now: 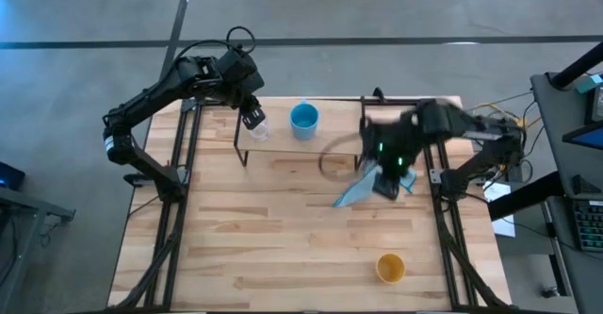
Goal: Stack small to large cups/mugs on shelf
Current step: Put the yellow cup on the shelf
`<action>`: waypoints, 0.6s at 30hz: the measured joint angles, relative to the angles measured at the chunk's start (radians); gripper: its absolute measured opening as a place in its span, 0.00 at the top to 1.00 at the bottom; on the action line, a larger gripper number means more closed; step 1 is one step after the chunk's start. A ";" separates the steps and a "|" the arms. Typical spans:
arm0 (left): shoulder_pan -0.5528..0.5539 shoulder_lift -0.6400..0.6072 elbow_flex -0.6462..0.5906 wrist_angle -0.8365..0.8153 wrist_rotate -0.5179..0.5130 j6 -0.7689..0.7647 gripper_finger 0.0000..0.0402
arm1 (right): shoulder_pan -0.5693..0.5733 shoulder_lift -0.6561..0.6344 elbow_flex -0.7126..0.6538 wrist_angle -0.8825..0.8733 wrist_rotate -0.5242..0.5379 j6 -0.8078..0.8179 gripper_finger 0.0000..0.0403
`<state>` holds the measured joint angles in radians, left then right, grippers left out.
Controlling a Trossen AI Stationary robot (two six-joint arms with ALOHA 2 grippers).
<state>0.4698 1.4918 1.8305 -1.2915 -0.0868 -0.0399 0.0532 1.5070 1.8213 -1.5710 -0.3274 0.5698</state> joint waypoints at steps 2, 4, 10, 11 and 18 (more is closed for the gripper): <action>0.000 0.000 0.000 0.000 0.000 0.000 0.85 | 0.076 0.000 -0.040 0.000 -0.001 0.065 0.79; 0.000 0.000 0.000 0.000 0.000 0.000 0.85 | 0.151 0.000 -0.080 0.000 0.001 0.119 0.80; 0.000 0.000 0.000 0.000 0.000 -0.002 0.85 | 0.343 0.000 -0.233 0.003 0.011 0.354 0.81; 0.000 0.000 0.000 0.000 0.000 -0.002 0.85 | 0.370 0.000 -0.261 0.004 0.012 0.394 0.81; 0.000 0.000 0.000 0.000 0.000 -0.002 0.85 | 0.512 0.000 -0.433 0.138 0.014 0.600 0.80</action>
<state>0.4698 1.4918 1.8305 -1.2915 -0.0868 -0.0417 0.5650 1.5070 1.3887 -1.4333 -0.3135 1.1703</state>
